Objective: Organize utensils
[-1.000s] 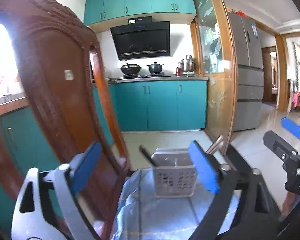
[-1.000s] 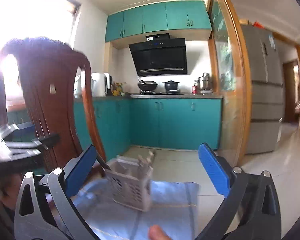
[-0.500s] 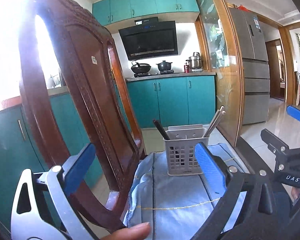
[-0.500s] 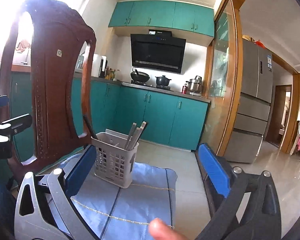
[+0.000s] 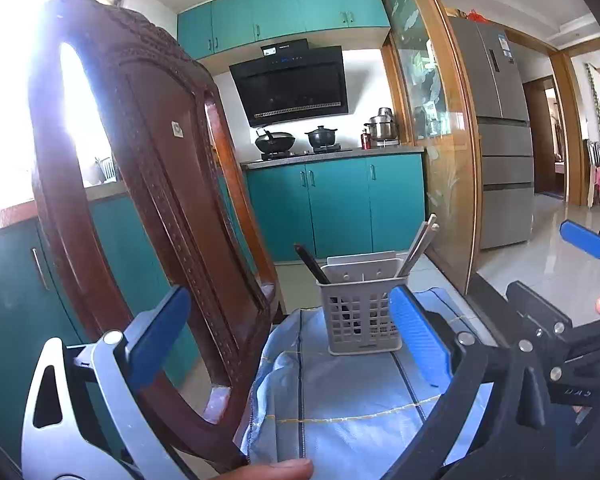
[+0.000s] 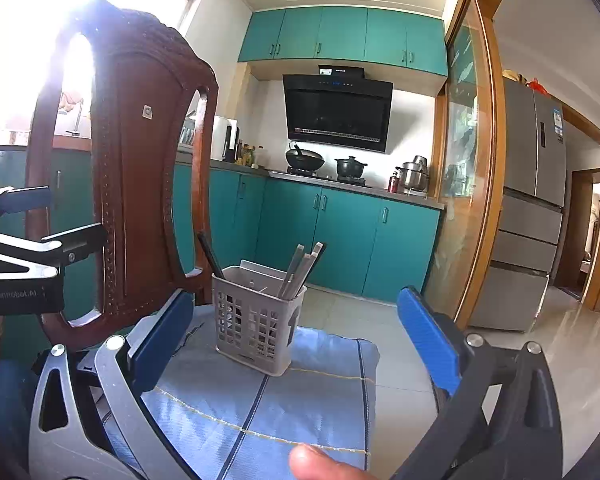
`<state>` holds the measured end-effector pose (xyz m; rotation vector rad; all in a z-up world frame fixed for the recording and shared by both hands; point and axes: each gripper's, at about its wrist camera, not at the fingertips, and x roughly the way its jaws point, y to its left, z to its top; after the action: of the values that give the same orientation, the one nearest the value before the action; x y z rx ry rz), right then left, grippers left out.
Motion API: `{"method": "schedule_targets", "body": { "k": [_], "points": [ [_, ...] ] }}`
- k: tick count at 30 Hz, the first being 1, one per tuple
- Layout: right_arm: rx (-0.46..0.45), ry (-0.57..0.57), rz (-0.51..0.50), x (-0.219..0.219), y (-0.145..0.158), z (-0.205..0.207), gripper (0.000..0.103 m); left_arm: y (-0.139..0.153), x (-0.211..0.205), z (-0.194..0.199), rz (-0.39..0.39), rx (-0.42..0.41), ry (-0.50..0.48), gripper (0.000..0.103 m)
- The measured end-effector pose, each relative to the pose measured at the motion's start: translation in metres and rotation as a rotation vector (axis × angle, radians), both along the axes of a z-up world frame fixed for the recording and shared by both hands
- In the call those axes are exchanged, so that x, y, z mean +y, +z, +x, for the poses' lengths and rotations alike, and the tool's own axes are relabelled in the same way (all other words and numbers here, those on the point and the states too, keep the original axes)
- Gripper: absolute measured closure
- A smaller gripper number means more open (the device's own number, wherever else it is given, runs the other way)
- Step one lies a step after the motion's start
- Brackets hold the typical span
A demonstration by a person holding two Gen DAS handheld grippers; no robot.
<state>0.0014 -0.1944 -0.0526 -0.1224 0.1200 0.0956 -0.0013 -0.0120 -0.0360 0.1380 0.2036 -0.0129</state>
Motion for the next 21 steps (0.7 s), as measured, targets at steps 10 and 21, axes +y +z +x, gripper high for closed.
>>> {"method": "schedule_targets", "body": {
  "k": [10,21],
  "points": [
    [0.006,0.003,0.047,-0.0068,0.0024,0.0001,0.003,-0.0014,-0.0023,0.0004,-0.008,0.007,-0.014,0.004],
    [0.001,0.012,0.039,-0.0055,0.0012,-0.0002,0.003,-0.0029,-0.0063,0.0018,-0.003,0.009,-0.018,0.004]
  ]
}}
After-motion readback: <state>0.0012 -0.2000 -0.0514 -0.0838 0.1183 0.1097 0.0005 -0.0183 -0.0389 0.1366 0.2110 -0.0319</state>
